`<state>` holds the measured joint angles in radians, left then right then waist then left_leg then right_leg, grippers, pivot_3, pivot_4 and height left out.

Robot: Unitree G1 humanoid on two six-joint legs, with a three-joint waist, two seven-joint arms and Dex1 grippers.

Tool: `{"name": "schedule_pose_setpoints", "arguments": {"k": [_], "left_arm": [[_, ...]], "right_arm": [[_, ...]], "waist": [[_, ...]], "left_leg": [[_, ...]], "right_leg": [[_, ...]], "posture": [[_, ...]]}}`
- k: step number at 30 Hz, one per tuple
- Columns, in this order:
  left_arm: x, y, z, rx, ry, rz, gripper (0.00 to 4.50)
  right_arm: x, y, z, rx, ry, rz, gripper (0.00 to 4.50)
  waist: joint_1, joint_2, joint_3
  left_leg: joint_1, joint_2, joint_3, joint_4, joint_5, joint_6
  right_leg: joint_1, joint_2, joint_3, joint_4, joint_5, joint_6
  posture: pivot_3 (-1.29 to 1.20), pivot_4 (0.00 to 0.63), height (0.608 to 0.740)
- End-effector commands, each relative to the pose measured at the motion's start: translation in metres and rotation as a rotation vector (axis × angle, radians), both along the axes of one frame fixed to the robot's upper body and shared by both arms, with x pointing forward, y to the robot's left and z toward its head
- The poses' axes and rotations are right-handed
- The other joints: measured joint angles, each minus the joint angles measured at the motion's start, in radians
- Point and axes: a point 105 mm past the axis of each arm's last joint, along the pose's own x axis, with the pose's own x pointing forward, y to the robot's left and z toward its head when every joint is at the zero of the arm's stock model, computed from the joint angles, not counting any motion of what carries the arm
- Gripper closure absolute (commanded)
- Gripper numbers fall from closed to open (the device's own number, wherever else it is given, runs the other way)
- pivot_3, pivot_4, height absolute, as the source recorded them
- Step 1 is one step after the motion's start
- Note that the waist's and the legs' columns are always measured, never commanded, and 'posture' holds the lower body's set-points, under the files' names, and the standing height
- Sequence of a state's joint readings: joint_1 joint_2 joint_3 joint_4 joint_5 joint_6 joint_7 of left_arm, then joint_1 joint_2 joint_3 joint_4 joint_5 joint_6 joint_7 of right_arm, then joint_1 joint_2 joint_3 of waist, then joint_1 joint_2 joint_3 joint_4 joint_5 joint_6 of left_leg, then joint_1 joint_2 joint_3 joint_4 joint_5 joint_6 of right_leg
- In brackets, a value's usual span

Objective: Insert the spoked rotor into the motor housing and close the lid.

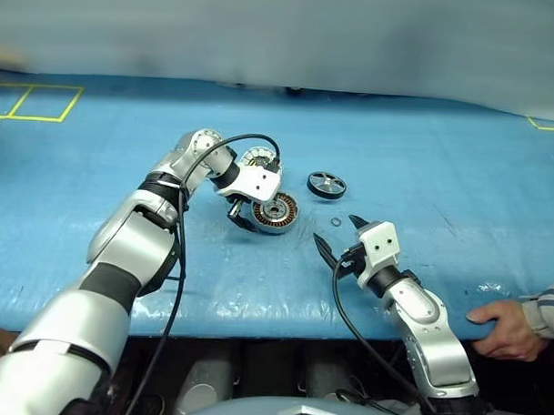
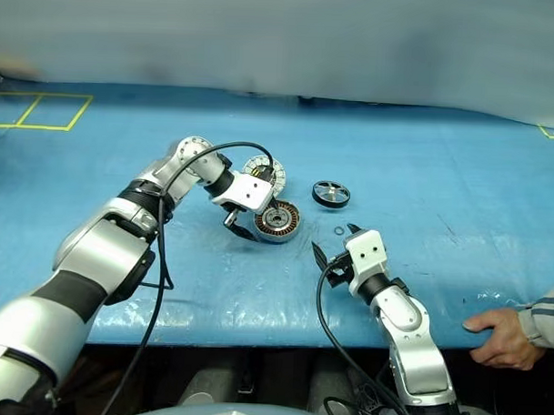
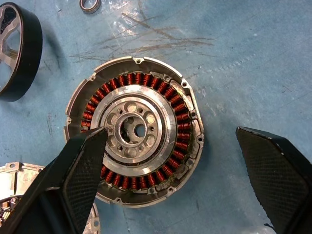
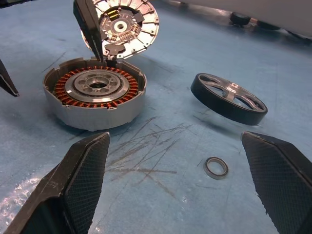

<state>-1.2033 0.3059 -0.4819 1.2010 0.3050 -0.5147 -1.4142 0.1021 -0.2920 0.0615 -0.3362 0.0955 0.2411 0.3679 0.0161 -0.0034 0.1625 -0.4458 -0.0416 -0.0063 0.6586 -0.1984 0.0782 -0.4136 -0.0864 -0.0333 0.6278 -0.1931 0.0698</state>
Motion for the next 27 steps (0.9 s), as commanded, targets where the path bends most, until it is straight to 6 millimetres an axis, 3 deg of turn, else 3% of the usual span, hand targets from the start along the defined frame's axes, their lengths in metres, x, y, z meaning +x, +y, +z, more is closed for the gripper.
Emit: {"name": "schedule_pose_setpoints", "arguments": {"k": [1, 23, 27], "left_arm": [[0.002, -0.006, 0.005, 0.019, -0.035, -0.024, 0.0], [0.0, -0.008, -0.029, 0.15, -0.063, -0.032, 0.0], [-0.003, -0.006, -0.038, 0.184, -0.064, -0.045, 0.98]], "right_arm": [[-0.001, 0.001, 0.015, 0.015, -0.073, -0.013, 0.02], [-0.006, -0.001, 0.014, 0.011, -0.073, -0.037, 0.02], [-0.008, -0.003, 0.015, 0.011, -0.074, -0.046, 0.0]], "waist": [[0.0, 0.0, 0.0], [0.0, 0.0, 0.0], [0.0, 0.0, -0.001]], "left_leg": [[0.0, 0.0, 0.0, 0.0, 0.0, 0.0], [0.0, 0.0, 0.0, 0.005, 0.0, 0.001], [0.001, 0.0, 0.0, 0.006, 0.0, 0.001]], "right_leg": [[0.0, 0.0, 0.0, 0.0, 0.0, 0.0], [0.0, 0.0, 0.0, 0.002, 0.001, 0.002], [0.0, 0.0, 0.0, 0.002, 0.001, 0.002]], "posture": [[0.0, 0.15, 0.74], [0.0, 0.15, 0.74], [0.0, 0.15, 0.74]]}}
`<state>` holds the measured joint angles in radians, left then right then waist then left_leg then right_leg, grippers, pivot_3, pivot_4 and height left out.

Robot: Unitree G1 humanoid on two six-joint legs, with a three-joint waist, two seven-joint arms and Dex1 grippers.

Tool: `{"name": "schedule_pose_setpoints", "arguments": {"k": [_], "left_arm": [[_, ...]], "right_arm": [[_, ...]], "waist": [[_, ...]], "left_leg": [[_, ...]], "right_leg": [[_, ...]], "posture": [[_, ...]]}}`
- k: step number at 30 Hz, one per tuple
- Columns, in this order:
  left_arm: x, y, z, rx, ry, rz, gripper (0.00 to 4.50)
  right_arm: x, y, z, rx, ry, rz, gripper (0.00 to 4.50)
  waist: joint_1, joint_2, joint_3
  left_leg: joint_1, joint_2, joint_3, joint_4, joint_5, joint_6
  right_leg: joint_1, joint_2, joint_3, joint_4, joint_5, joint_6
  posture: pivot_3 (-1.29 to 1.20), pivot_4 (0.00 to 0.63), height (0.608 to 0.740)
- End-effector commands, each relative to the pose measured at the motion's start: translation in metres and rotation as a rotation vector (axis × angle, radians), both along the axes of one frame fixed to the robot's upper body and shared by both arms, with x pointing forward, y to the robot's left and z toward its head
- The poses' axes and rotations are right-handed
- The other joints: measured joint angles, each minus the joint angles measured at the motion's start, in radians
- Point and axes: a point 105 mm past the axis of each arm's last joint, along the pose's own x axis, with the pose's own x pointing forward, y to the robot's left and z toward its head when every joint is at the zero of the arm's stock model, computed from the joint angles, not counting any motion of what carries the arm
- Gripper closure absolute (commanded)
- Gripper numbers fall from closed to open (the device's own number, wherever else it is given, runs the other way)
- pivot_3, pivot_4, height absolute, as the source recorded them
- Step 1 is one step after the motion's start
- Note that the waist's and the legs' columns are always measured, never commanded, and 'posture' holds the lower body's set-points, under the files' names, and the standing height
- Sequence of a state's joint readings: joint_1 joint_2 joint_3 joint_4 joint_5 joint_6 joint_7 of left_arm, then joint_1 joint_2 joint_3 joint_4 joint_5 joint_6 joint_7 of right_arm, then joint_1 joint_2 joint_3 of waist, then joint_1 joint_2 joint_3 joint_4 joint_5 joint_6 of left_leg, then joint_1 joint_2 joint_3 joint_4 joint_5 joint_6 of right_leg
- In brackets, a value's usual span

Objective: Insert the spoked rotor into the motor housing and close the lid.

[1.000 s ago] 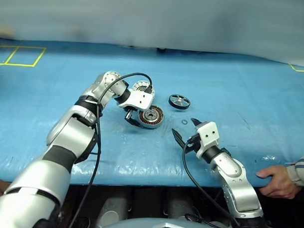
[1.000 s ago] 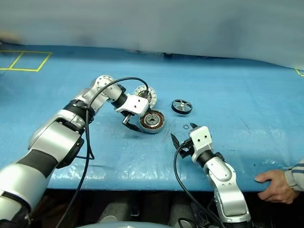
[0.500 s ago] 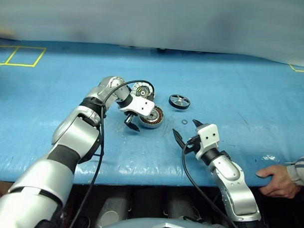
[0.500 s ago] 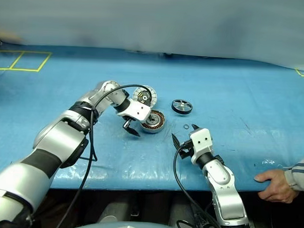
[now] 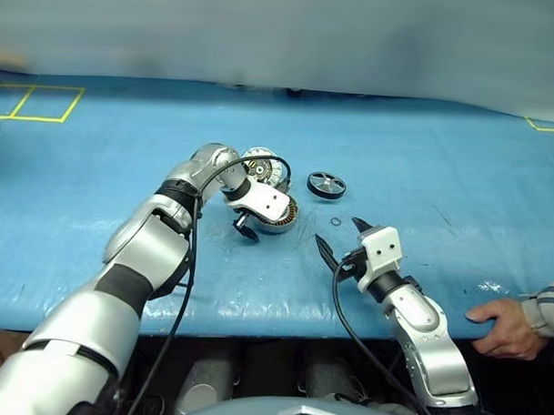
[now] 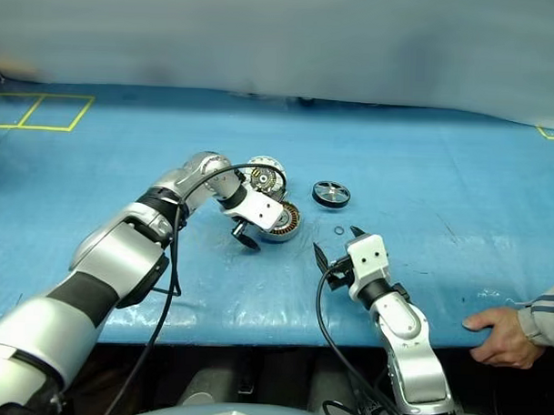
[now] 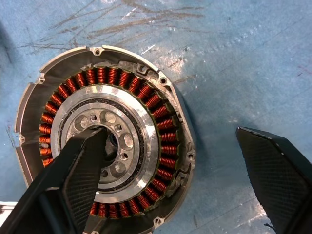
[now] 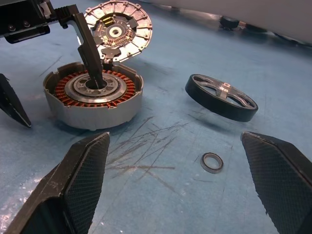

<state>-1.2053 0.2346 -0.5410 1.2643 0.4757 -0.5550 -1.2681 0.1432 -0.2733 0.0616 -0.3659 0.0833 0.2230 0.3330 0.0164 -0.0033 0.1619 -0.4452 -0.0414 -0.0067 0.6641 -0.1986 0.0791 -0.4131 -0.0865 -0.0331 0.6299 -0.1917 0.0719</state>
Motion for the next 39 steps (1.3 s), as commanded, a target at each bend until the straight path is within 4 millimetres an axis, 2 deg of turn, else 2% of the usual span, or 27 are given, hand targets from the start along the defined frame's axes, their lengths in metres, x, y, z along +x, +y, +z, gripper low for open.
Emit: {"name": "schedule_pose_setpoints", "arguments": {"k": [1, 2, 10, 18, 27, 39], "left_arm": [[-0.003, 0.007, -0.013, 0.075, 0.007, -0.007, 1.31], [-0.002, 0.009, -0.014, 0.084, -0.001, -0.008, 1.59], [-0.003, 0.007, -0.008, 0.057, -0.024, -0.05, 1.59], [-0.017, 0.0, 0.0, 0.028, -0.044, -0.246, 1.59], [-0.03, 0.006, 0.002, 0.044, -0.02, -0.342, 1.59], [-0.024, 0.01, -0.004, 0.082, -0.037, -0.245, 1.59]], "right_arm": [[-0.002, -0.002, 0.015, 0.001, -0.058, -0.009, 0.0], [-0.003, -0.002, 0.015, 0.0, -0.058, -0.011, 0.0], [-0.003, -0.003, 0.014, -0.001, -0.052, -0.01, 0.0], [-0.002, 0.001, 0.011, -0.004, -0.037, 0.015, 0.0], [-0.001, 0.003, 0.008, -0.007, -0.025, 0.035, 0.0], [0.0, 0.006, 0.007, -0.008, -0.018, 0.052, 0.0]], "waist": [[-0.001, 0.0, 0.0], [-0.001, 0.0, -0.001], [-0.003, 0.0, -0.001], [-0.001, 0.0, -0.001], [-0.001, 0.0, -0.001], [-0.001, 0.0, -0.001]], "left_leg": [[0.001, 0.0, 0.0, 0.0, 0.0, 0.0], [0.001, 0.0, 0.0, 0.0, 0.0, 0.0], [0.004, 0.0, 0.0, 0.0, 0.0, 0.0], [0.001, 0.0, 0.0, -0.001, 0.0, 0.001], [0.001, 0.0, 0.0, -0.001, -0.001, 0.001], [0.002, 0.0, 0.0, 0.001, 0.0, 0.001]], "right_leg": [[0.0, 0.0, 0.0, 0.0, 0.0, 0.0], [0.0, 0.0, 0.0, 0.0, 0.0, 0.0], [0.0, -0.001, 0.0, 0.0, 0.0, 0.0], [0.0, -0.001, 0.0, 0.0, 0.002, -0.004], [-0.001, -0.001, 0.0, -0.001, 0.002, -0.005], [0.0, -0.001, 0.0, 0.0, 0.0, 0.0]], "posture": [[0.0, 0.15, 0.74], [0.0, 0.15, 0.74], [0.0, 0.15, 0.74], [0.0, 0.15, 0.74], [0.0, 0.15, 0.74], [0.0, 0.15, 0.74]]}}
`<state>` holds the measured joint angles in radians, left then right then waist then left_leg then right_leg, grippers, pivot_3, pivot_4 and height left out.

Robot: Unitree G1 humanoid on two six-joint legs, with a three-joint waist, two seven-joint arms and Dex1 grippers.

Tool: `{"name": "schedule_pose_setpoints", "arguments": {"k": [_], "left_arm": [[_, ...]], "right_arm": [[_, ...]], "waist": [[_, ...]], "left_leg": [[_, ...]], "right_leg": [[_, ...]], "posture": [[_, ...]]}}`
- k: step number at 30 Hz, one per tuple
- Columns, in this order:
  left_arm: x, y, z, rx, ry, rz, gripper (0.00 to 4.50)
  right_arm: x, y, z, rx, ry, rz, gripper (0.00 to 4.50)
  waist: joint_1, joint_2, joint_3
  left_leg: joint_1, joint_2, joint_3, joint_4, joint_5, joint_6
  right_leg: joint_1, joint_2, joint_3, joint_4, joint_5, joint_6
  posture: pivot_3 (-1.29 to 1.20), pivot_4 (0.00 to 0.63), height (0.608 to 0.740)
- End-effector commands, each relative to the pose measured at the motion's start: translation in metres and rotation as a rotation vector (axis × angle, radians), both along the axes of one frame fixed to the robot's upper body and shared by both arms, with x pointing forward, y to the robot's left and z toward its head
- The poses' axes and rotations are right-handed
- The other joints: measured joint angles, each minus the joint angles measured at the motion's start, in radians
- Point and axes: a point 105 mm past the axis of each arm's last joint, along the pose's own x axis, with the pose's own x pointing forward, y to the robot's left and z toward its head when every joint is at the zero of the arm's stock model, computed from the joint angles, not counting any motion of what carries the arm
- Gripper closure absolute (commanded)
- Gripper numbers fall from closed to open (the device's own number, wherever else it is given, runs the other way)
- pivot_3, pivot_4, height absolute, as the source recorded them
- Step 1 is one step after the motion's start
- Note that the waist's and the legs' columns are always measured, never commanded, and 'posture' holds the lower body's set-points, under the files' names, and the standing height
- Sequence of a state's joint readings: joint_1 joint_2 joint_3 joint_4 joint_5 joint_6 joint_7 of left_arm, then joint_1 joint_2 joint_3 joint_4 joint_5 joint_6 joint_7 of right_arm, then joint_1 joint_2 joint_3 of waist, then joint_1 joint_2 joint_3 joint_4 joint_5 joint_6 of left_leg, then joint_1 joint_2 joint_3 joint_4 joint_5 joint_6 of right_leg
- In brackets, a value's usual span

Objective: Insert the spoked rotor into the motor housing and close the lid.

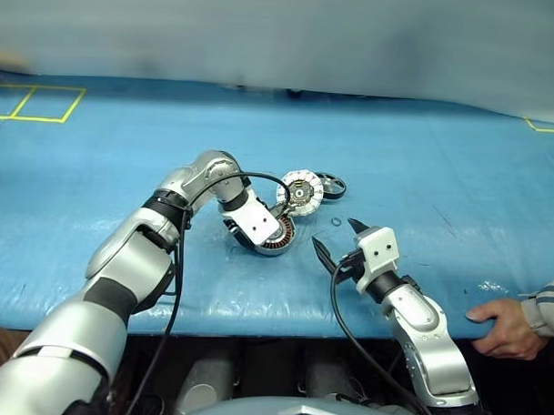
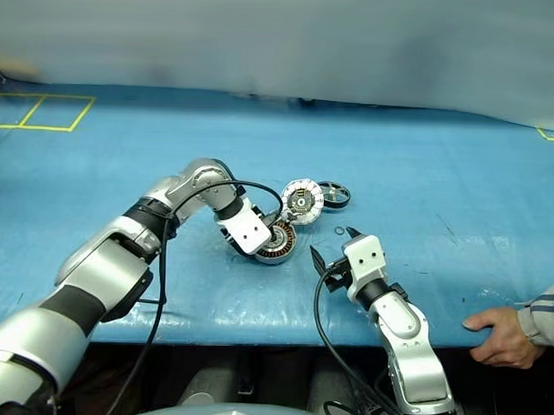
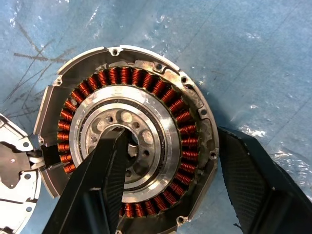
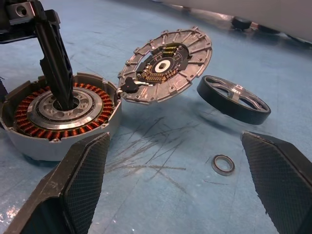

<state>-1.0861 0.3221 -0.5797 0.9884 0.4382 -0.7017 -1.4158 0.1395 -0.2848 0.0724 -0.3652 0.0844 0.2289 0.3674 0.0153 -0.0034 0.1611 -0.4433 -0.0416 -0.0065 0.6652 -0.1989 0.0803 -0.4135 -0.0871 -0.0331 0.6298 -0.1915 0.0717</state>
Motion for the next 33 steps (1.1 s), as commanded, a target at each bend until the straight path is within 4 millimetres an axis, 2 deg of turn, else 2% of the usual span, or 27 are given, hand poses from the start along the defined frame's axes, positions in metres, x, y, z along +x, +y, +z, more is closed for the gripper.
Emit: {"name": "schedule_pose_setpoints", "arguments": {"k": [1, 6, 10, 23, 33], "left_arm": [[0.003, 0.005, -0.003, 0.035, -0.006, 0.044, 1.59], [0.003, 0.004, -0.007, 0.066, 0.018, 0.07, 1.59], [0.006, 0.003, -0.008, 0.066, 0.017, 0.112, 2.3], [0.012, 0.008, 0.003, 0.057, 0.13, 0.347, 2.3], [-0.006, 0.006, 0.019, 0.047, 0.206, 0.385, 2.3]], "right_arm": [[0.001, 0.001, 0.008, 0.002, -0.031, 0.006, 0.0], [0.0, 0.002, 0.007, 0.007, -0.029, 0.002, 0.0], [-0.001, 0.0, 0.007, 0.009, -0.026, -0.006, 0.0], [0.001, 0.003, 0.005, 0.012, -0.022, 0.001, 0.0], [0.005, 0.007, 0.005, 0.012, -0.021, 0.023, 0.0]], "waist": [[0.0, 0.0, 0.0], [0.0, 0.0, 0.0], [0.001, 0.001, -0.001], [-0.006, 0.001, -0.001], [-0.021, 0.001, -0.001]], "left_leg": [[0.0, 0.0, 0.0, 0.0, 0.0, 0.0], [0.002, 0.0, 0.0, 0.0, 0.0, 0.0], [0.004, 0.0, 0.0, 0.0, 0.0, 0.0], [0.005, 0.0, 0.0, 0.0, 0.001, 0.0], [0.004, 0.0, 0.001, -0.003, 0.001, 0.0]], "right_leg": [[0.0, 0.0, 0.0, 0.0, 0.0, 0.0], [0.002, 0.0, 0.0, 0.001, 0.0, 0.0], [0.004, -0.001, 0.0, 0.001, 0.0, 0.0], [0.003, -0.002, 0.0, 0.003, 0.0, 0.0], [0.0, -0.002, 0.0, 0.003, -0.001, -0.002]], "posture": [[0.0, 0.15, 0.74], [0.0, 0.15, 0.74], [0.0, 0.15, 0.74], [0.0, 0.15, 0.74], [0.0, 0.15, 0.74]]}}
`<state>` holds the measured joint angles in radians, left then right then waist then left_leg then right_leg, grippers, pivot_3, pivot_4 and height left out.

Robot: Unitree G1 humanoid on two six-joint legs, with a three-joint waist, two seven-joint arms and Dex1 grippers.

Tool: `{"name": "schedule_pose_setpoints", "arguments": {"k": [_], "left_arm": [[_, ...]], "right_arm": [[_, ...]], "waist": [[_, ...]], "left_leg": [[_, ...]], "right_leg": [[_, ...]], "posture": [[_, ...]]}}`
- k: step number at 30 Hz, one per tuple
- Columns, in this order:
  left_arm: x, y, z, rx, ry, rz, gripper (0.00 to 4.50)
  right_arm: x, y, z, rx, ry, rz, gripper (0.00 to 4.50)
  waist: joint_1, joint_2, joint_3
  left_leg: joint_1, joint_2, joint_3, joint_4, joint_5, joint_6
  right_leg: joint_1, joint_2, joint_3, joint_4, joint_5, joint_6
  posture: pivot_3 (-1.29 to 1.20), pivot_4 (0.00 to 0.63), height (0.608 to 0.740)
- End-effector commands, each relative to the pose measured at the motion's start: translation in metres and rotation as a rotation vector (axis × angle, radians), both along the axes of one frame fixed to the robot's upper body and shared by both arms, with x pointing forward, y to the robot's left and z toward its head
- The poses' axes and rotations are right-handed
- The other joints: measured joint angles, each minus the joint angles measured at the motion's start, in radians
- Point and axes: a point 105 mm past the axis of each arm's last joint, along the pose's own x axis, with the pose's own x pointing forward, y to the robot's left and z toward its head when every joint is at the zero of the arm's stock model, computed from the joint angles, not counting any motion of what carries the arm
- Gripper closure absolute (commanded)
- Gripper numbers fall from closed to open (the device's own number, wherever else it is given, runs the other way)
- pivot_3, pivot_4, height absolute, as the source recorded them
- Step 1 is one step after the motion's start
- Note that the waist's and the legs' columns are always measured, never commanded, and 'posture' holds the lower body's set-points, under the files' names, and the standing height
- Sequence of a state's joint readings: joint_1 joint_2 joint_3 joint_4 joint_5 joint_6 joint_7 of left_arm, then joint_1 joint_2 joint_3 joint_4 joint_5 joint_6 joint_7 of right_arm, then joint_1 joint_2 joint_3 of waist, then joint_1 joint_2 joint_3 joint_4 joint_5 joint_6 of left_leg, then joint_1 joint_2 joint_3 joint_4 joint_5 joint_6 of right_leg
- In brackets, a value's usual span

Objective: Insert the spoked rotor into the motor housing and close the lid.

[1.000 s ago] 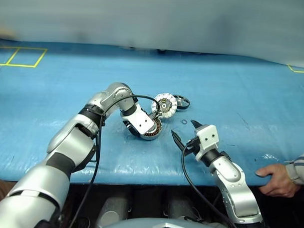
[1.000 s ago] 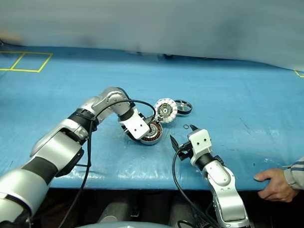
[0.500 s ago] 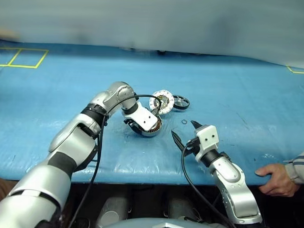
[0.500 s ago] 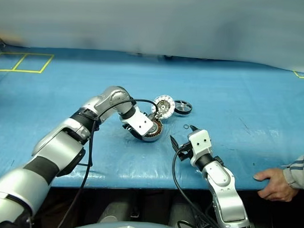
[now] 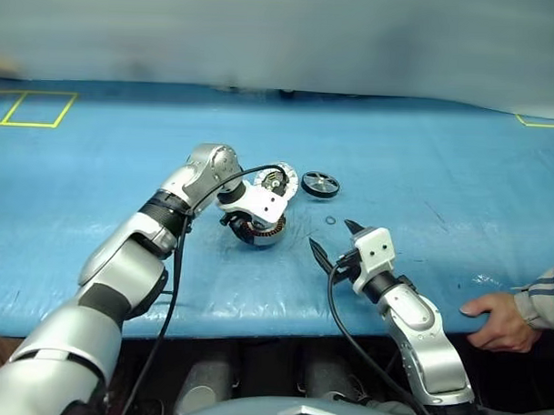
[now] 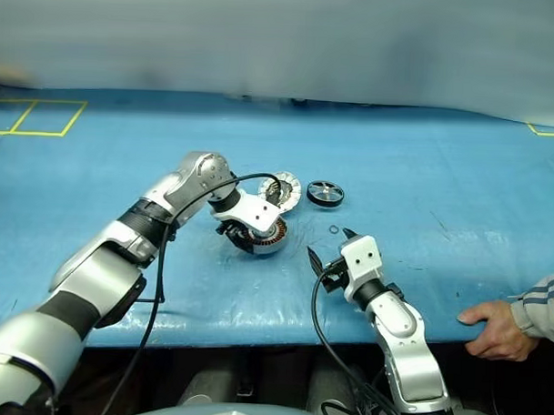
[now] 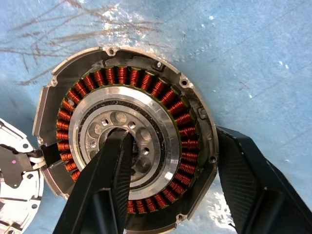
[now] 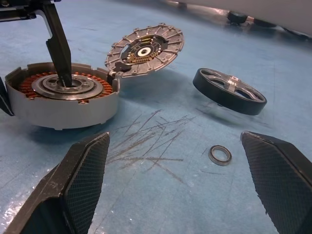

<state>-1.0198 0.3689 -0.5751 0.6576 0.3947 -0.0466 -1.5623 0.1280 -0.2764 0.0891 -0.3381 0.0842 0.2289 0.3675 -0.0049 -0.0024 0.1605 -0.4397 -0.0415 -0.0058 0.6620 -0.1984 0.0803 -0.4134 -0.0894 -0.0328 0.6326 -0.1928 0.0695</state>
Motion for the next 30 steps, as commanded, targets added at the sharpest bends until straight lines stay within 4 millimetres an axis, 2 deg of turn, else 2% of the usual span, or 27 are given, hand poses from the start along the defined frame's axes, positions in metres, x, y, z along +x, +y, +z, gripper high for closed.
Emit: {"name": "schedule_pose_setpoints", "arguments": {"k": [1, 6, 19, 26, 30], "left_arm": [[-0.009, -0.004, 0.01, -0.042, 0.037, 0.009, 2.3], [-0.021, -0.013, 0.023, -0.101, 0.043, 0.018, 2.3], [-0.027, 0.002, 0.02, -0.019, 0.001, 0.027, 2.3], [-0.024, 0.001, 0.012, -0.017, -0.022, 0.054, 0.06], [-0.024, -0.001, 0.017, -0.039, -0.011, 0.076, 0.02]], "right_arm": [[0.004, 0.003, 0.01, 0.004, -0.04, 0.018, 0.0], [0.008, 0.009, 0.01, 0.011, -0.045, 0.045, 0.0], [0.012, 0.016, 0.007, 0.019, -0.043, 0.074, 0.0], [0.013, 0.017, 0.009, 0.014, -0.049, 0.081, 0.0], [0.013, 0.016, 0.008, 0.011, -0.048, 0.082, 0.0]], "waist": [[0.0, 0.0, 0.0], [0.001, 0.0, 0.001], [0.003, 0.001, 0.001], [0.004, 0.001, 0.001], [0.005, 0.001, 0.001]], "left_leg": [[0.0, 0.0, 0.0, 0.0, 0.0, 0.0], [-0.002, 0.0, 0.0, 0.0, 0.0, 0.0], [-0.005, -0.001, 0.0, 0.0, 0.001, -0.001], [-0.005, 0.0, -0.001, 0.0, 0.001, -0.001], [-0.004, 0.0, -0.001, 0.001, 0.001, -0.001]], "right_leg": [[0.0, 0.0, 0.0, 0.0, 0.0, 0.0], [-0.002, 0.0, 0.0, 0.0, 0.0, 0.0], [-0.002, 0.001, 0.0, 0.0, 0.0, 0.0], [-0.002, 0.001, 0.0, 0.0, 0.0, 0.0], [-0.002, 0.001, 0.0, 0.001, 0.0, 0.0]], "posture": [[0.0, 0.15, 0.74], [0.0, 0.15, 0.74], [0.0, 0.15, 0.74], [0.0, 0.15, 0.74], [0.0, 0.15, 0.74]]}}
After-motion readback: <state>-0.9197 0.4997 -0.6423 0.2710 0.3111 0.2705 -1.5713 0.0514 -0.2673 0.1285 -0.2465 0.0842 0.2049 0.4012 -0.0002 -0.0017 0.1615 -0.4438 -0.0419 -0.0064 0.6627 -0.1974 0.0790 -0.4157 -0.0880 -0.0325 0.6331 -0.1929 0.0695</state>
